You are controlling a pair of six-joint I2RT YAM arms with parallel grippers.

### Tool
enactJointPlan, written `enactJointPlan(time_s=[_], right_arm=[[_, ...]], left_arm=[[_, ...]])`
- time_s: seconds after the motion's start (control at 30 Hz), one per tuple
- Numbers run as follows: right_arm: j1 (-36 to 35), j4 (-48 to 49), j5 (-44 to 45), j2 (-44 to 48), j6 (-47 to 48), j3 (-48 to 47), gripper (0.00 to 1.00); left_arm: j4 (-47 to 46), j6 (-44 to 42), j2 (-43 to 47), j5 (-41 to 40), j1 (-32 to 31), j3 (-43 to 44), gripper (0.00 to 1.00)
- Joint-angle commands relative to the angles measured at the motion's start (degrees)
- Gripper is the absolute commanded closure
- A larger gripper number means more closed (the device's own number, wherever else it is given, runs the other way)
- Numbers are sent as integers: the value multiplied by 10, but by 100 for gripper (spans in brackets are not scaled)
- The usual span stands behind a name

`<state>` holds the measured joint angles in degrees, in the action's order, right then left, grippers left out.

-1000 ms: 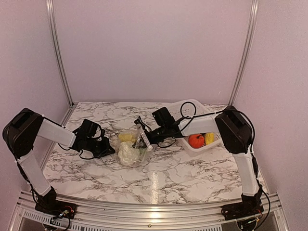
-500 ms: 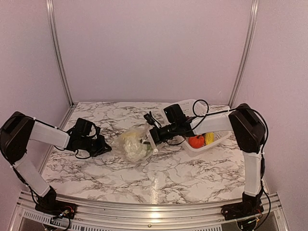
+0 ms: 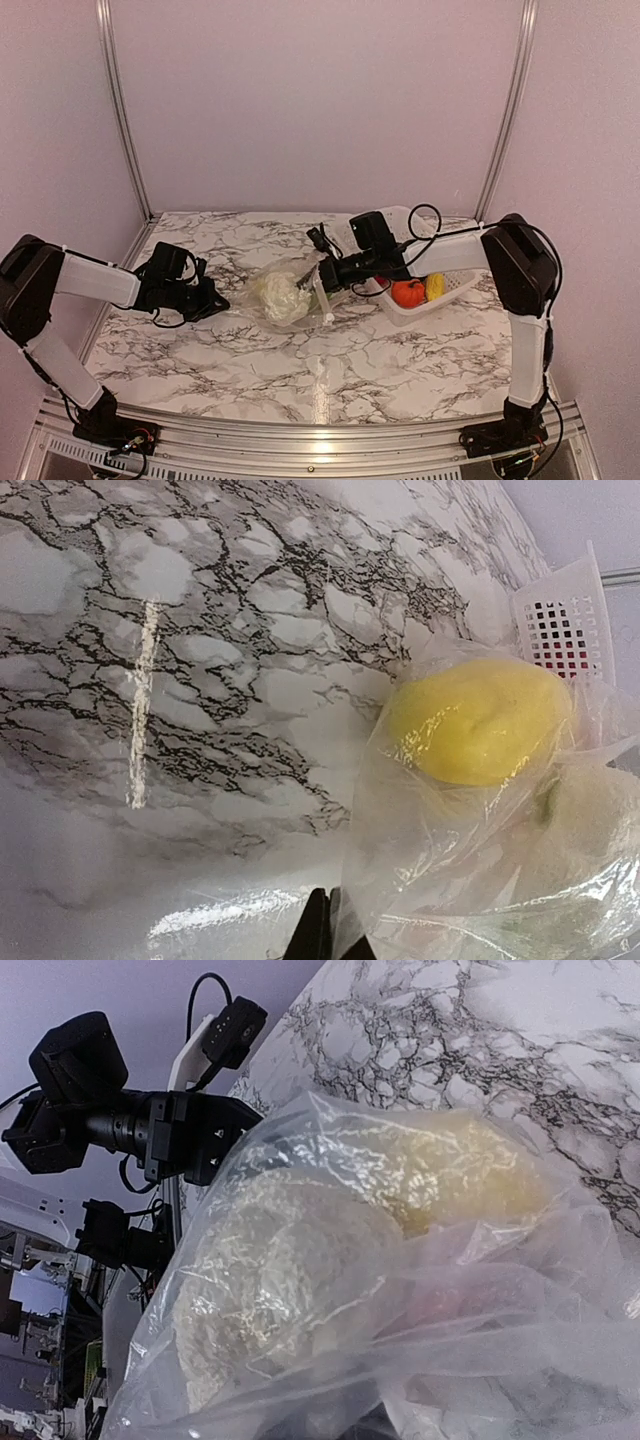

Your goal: Open the zip-top bag and remove the fake food

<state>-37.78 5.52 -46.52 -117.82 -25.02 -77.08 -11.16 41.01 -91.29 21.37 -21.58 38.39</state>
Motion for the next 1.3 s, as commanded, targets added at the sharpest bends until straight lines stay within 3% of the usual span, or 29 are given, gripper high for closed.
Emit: enactJointPlan(time_s=[0.0, 0.03, 0.1, 0.17, 0.27, 0.33, 0.5, 0.6, 0.9, 0.93, 0.97, 1.0, 1.17, 1.27], right_arm=[[-8, -51, 21, -38, 21, -56, 100], [-15, -68, 26, -49, 28, -69, 100], [-26, -102, 36, -68, 42, -97, 90], [-33, -137, 64, -81, 59, -124, 68], [-40, -169, 88, -82, 82, -146, 47], [-46, -169, 91, -79, 88, -149, 42], [-64, -187, 95, -90, 105, -160, 39], [-78, -211, 104, -93, 121, -177, 20], [-100, -249, 175, -51, 178, -183, 16], [-102, -256, 183, -49, 185, -183, 14], [-105, -258, 189, -45, 190, -181, 4], [-107, -259, 195, -43, 193, -179, 2], [-129, -270, 239, -61, 207, -204, 2], [-138, -282, 264, -91, 208, -229, 8]], left_arm=[[59, -9, 14, -54, 25, -16, 100], [55, -7, 15, -52, 25, -17, 100], [49, -4, 15, -48, 25, -21, 100], [47, -3, 14, -46, 24, -22, 100], [44, 0, 12, -43, 24, -23, 100], [41, 0, 10, -41, 24, -23, 100], [34, 2, 4, -36, 23, -20, 100], [33, 3, -1, -34, 22, -17, 100], [29, 6, -6, -31, 18, -17, 100], [29, 7, -6, -31, 19, -17, 100], [28, 7, -6, -31, 18, -17, 100], [27, 7, -7, -29, 18, -17, 100], [22, 9, -13, -27, 12, -13, 100], [19, 12, -18, -27, 9, -13, 100]])
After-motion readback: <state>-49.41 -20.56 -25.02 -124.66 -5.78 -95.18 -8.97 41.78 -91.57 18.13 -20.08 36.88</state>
